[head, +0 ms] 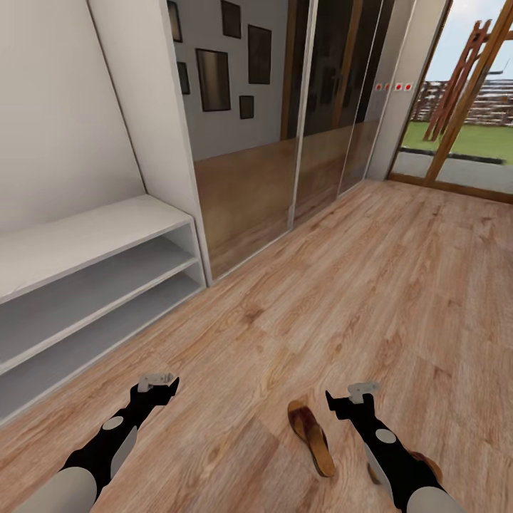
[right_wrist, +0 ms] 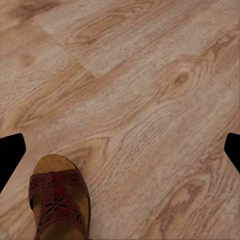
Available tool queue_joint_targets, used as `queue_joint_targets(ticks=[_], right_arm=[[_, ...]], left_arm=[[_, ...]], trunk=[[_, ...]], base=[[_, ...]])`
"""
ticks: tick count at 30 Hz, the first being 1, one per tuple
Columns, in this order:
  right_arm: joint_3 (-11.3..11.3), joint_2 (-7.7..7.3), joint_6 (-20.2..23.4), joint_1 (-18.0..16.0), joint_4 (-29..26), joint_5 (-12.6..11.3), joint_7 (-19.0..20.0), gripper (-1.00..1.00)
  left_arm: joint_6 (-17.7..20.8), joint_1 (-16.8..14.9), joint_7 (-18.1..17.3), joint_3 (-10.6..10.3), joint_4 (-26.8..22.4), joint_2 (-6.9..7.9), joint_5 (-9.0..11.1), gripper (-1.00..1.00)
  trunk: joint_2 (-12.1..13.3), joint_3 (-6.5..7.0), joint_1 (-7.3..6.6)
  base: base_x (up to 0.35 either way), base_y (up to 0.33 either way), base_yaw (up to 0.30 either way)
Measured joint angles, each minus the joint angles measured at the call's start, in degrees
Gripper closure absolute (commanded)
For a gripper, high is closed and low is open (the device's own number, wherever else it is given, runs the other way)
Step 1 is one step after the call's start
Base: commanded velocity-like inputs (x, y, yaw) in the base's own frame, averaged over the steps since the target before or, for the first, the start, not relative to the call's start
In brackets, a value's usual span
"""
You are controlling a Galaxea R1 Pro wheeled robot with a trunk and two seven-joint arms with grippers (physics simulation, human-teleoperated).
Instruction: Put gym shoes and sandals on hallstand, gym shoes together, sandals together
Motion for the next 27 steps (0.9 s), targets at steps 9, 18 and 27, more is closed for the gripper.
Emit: queue_joint_targets(ticks=[9, 18, 27], right_arm=[[0.2, 0.0, -0.1, 0.1, 1.6, 0.0, 0.1, -1.0], [1.4, 0.01, -0.1, 0.1, 2.0, 0.0, 0.1, -1.0], [1.6, 0.09, -0.2, 0.1, 4.5, 0.0, 0.1, -1.0]], left_arm=[[0.0, -0.1, 0.0, -0.1, 0.0, -0.08, 0.0, -1.0], [0.0, -0.1, 0.0, -0.1, -0.1, -0.09, -0.1, -1.0], [0.1, -0.1, 0.0, -0.1, -0.2, 0.08, -0.2, -1.0]], trunk=[[0.0, -0.05, 0.01], [0.0, -0.05, 0.01], [0.0, -0.05, 0.02]], base=[[0.025, -0.022, 0.017], [0.0, 0.0, 0.0], [-0.03, 0.0, 0.0]])
